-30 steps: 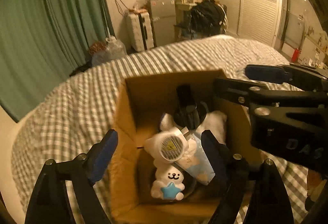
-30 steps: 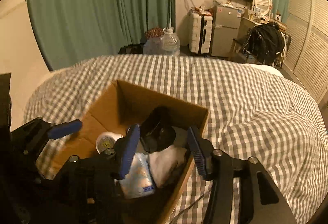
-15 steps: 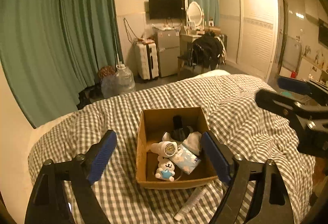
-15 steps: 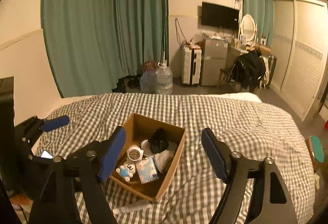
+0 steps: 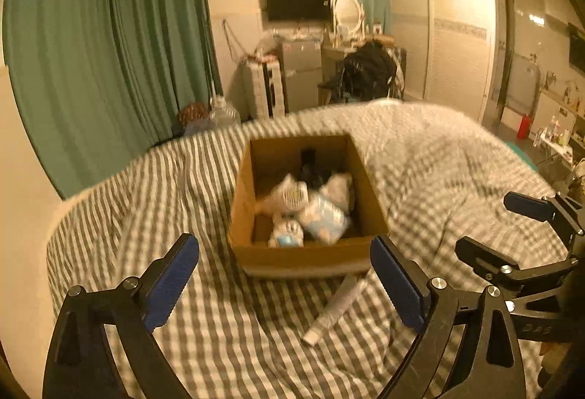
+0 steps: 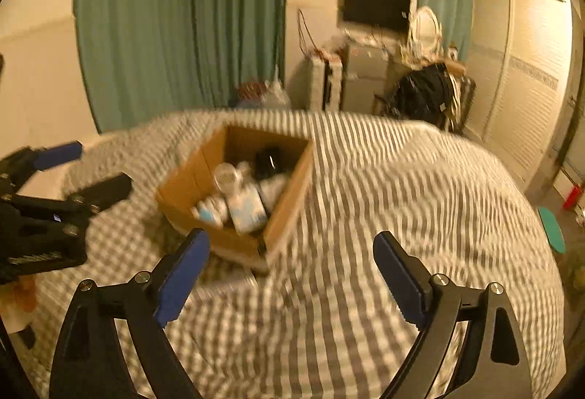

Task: Organize objects
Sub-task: 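Lower the left tool to the white cream tube and grasp it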

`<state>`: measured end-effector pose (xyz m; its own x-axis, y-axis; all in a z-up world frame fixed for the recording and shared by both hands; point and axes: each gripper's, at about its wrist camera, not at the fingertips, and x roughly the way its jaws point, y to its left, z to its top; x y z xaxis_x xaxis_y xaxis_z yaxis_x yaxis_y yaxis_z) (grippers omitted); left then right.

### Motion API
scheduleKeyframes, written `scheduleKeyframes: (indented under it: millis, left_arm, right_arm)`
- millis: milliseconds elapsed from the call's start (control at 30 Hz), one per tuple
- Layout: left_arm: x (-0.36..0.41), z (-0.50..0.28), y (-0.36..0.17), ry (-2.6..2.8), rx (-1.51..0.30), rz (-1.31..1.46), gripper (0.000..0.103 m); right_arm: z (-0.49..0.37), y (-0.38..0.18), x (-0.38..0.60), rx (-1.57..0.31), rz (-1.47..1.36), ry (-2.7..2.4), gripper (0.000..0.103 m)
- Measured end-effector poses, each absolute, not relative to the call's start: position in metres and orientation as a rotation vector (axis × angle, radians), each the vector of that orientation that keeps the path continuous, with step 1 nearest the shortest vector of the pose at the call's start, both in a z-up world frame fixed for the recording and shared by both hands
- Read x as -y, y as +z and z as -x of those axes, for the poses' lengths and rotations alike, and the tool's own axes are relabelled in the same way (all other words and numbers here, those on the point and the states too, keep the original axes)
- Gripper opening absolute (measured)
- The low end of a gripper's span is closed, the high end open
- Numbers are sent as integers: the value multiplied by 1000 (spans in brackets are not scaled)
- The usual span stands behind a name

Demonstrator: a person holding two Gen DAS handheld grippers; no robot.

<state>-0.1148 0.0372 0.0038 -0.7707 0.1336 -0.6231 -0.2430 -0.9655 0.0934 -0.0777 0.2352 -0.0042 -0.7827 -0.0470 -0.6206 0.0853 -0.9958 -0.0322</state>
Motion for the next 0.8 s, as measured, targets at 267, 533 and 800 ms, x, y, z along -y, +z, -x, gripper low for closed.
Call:
scheduleKeyframes:
  millis: [267,533,800]
  left_arm:
    - [-51,144,-90,2688,-319,1187,97]
    - [-58,157,-152,2552,-336,1349,87]
    - [-76,164,-174,2411,-288,1410,44]
  right_arm:
    - [108,-76,-233,-180,-1222,-2870,91]
    - [131,-106,-239,-137,-1374,-2816,91]
    - [133,-111,-235,-142,-1403,-2798,91]
